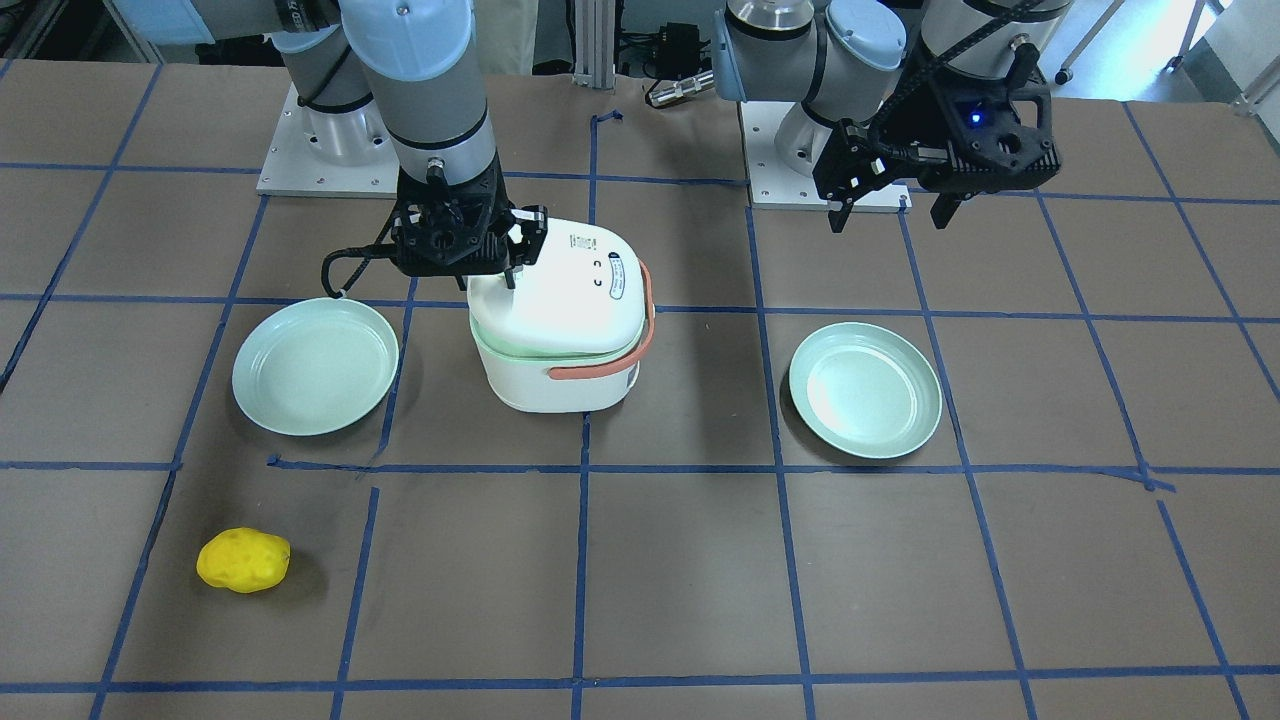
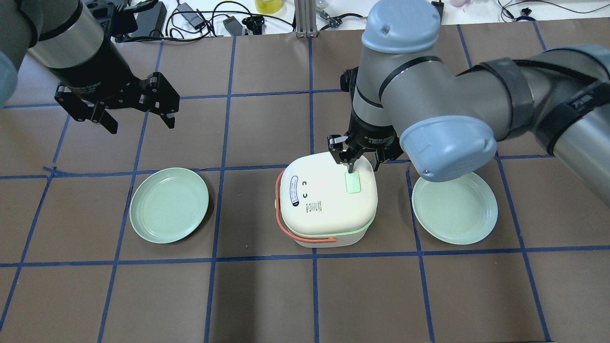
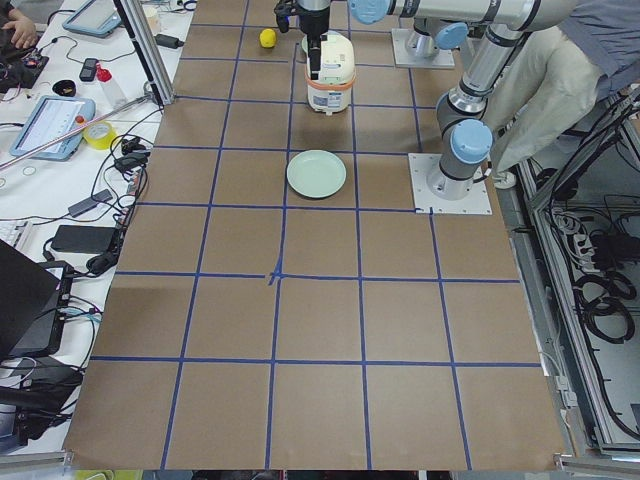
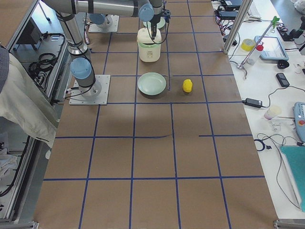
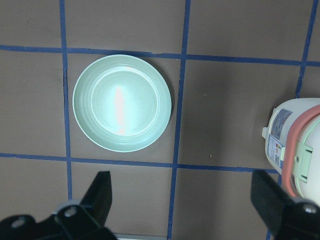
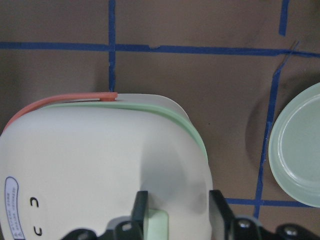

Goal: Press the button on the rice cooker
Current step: 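Raise the right gripper away from the cooker as the lid pops open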

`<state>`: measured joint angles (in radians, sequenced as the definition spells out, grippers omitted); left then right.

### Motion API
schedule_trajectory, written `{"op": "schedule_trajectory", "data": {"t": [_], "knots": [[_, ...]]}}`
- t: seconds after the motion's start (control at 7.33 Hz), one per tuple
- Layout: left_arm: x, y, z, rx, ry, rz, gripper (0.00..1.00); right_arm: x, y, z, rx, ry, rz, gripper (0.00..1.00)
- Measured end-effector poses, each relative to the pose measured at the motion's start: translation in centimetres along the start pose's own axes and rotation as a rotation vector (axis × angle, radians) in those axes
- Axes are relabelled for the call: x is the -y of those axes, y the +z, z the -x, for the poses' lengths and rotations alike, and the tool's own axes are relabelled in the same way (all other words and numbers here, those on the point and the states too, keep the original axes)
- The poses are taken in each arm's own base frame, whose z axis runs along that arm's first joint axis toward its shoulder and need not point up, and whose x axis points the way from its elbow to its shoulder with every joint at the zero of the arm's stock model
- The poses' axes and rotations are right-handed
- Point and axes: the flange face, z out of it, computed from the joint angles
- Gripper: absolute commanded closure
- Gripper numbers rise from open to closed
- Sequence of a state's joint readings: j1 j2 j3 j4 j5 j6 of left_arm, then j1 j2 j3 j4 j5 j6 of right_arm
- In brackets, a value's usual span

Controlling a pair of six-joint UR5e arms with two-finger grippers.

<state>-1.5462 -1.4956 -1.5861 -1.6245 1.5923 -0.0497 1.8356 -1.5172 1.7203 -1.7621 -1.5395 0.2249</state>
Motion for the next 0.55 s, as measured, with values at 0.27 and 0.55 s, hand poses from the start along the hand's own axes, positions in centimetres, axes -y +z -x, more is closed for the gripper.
{"op": "schedule_trajectory", "data": {"t": [0.27, 0.55], "knots": [[0.0, 0.0, 0.0, 0.0, 0.0, 0.0, 0.0, 2.8, -5.9, -2.8, -0.001, 0.062, -0.07, 0.0], [0.0, 0.0, 0.0, 0.0, 0.0, 0.0, 0.0, 5.5, -11.9, -8.4, 0.012, 0.176, -0.119, 0.0]]}}
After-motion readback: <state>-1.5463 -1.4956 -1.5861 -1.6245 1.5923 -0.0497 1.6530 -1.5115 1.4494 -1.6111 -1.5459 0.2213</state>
